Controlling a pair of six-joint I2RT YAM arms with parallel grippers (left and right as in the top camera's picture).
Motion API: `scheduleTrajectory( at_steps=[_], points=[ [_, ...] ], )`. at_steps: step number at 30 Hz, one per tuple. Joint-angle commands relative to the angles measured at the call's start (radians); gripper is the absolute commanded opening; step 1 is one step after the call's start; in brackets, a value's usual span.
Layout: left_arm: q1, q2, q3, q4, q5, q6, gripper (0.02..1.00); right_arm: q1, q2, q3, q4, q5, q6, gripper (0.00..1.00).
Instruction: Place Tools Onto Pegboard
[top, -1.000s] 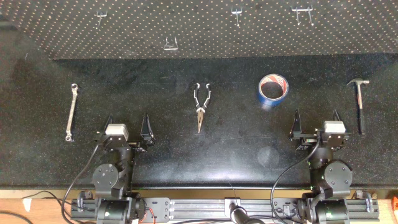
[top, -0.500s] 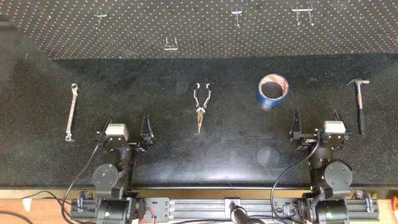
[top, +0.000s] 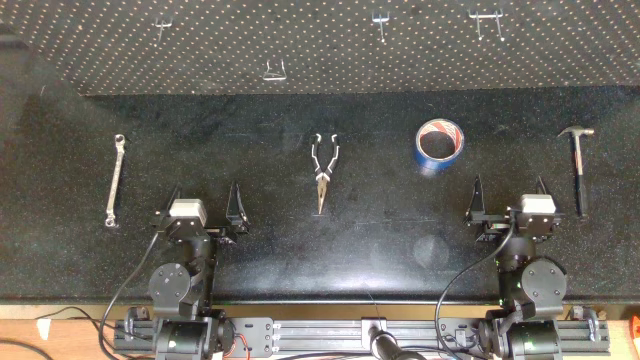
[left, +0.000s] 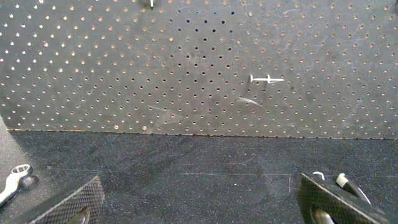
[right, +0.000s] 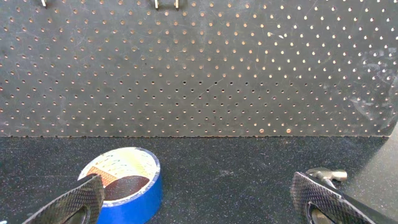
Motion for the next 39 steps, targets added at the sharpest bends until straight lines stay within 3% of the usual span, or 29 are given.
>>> scheduleTrajectory(
  at_steps=[1,5,7,10,12,13,15,17,21,25,26,28,33,39],
  points=[
    [0.007,0.002,-0.002,-0.002,-0.018,-0.005,0.996,0.008,0.002,-0.002,-0.006,0.013,-0.017,0.976],
    [0.054,0.212,0.092,0.054,-0.004,0.0,0.993,0.008,0.002,-0.002,-0.007,0.013,-0.017,0.976],
    [0.188,0.463,0.323,-0.002,-0.004,0.146,0.993,0.008,0.002,-0.002,-0.007,0.013,-0.017,0.978],
    [0.325,0.689,0.618,-0.334,-0.018,0.337,0.993,0.008,0.002,-0.002,-0.006,0.013,-0.017,0.98],
    [0.366,0.864,0.812,-0.54,-0.194,0.336,0.996,0.008,0.002,-0.002,-0.006,0.013,-0.017,0.976],
    [0.376,0.955,0.896,-0.657,-0.226,0.337,0.993,0.008,0.002,-0.002,-0.007,0.013,-0.017,0.976],
    [0.413,1.144,1.028,-0.877,-0.218,0.363,0.993,0.008,0.002,-0.002,-0.006,0.013,-0.017,0.976],
    [0.474,1.273,1.066,-0.962,-0.203,0.363,0.993,0.008,0.002,-0.002,-0.006,0.013,-0.017,0.976],
    [0.631,1.461,1.066,-0.931,-0.191,0.368,0.993,0.008,0.002,-0.002,-0.006,0.013,-0.017,0.978],
    [0.744,1.62,1.148,-0.838,-0.01,0.466,0.996,0.008,0.002,-0.002,-0.006,0.013,-0.017,0.978],
    [0.746,1.666,1.19,-0.838,0.032,0.505,0.993,0.008,0.002,-0.002,-0.007,0.013,-0.017,0.976],
    [0.745,1.733,1.251,-0.835,0.039,0.513,0.993,0.008,0.002,-0.002,-0.007,0.013,-0.017,0.976],
    [0.745,1.866,1.32,-0.846,0.059,0.708,0.993,0.008,0.002,-0.002,-0.006,0.013,-0.017,0.978],
    [0.714,1.934,1.32,-0.825,0.065,0.743,0.993,0.008,0.002,-0.002,-0.006,0.013,-0.017,0.976]
  ],
)
